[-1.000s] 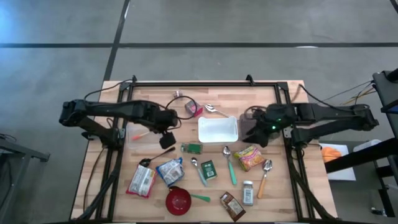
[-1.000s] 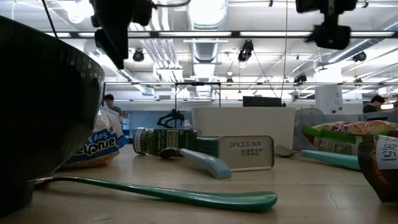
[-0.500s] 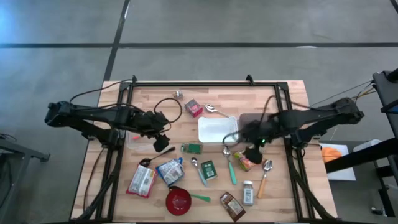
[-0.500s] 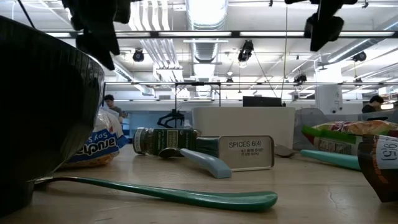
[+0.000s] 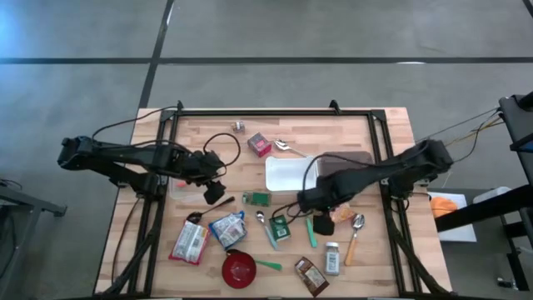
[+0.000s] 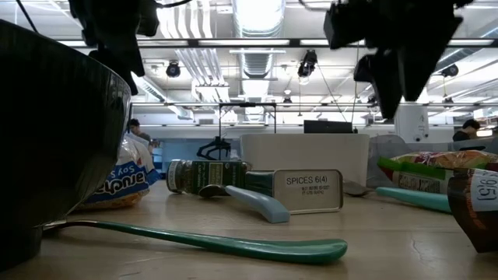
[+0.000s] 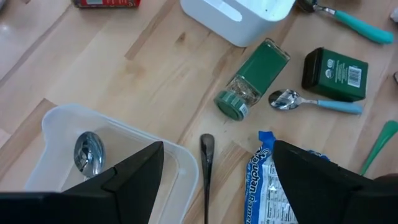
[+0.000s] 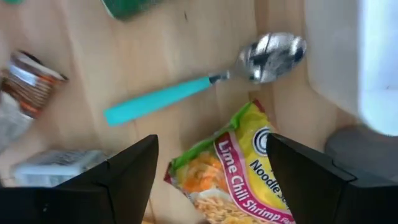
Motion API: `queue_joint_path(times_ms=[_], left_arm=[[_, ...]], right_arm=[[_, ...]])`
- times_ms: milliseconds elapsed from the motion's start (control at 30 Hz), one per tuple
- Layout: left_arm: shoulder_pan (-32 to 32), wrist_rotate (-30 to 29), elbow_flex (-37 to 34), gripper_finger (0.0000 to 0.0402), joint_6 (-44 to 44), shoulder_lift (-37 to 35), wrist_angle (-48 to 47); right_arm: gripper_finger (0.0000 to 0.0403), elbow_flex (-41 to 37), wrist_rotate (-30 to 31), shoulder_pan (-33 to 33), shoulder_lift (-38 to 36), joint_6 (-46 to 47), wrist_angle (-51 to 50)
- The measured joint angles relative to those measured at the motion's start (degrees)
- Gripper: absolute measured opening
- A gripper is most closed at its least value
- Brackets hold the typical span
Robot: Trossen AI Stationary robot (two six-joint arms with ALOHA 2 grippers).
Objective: Pick & Place Food Item
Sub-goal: Put the green noodle pack into the black bin
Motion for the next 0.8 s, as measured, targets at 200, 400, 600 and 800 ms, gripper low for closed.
queue_joint_path(times_ms=[200, 400, 600, 800], left_arm=[[-0.5, 0.0, 0.0, 0.0306, 1.4, 0.0, 0.0], [-1.2, 1.1, 0.0, 0.0306, 2.8, 0.0, -0.1], [-1.2, 1.5, 0.0, 0.0306, 3.4, 0.0, -0.4], [-1.2, 1.6, 0.0, 0.0306, 3.4, 0.0, -1.2]], right_arm=[[0.0215, 0.0, 2.8, 0.0, 4.9, -1.2, -0.6], [0.0150, 0.2, 4.8, -0.2, 8.0, -3.3, -0.6], [0.0107, 0.1, 5.0, -0.2, 9.9, -4.6, -0.1], [0.0090, 0.0, 7.0, -0.3, 11.0, -4.1, -0.1]])
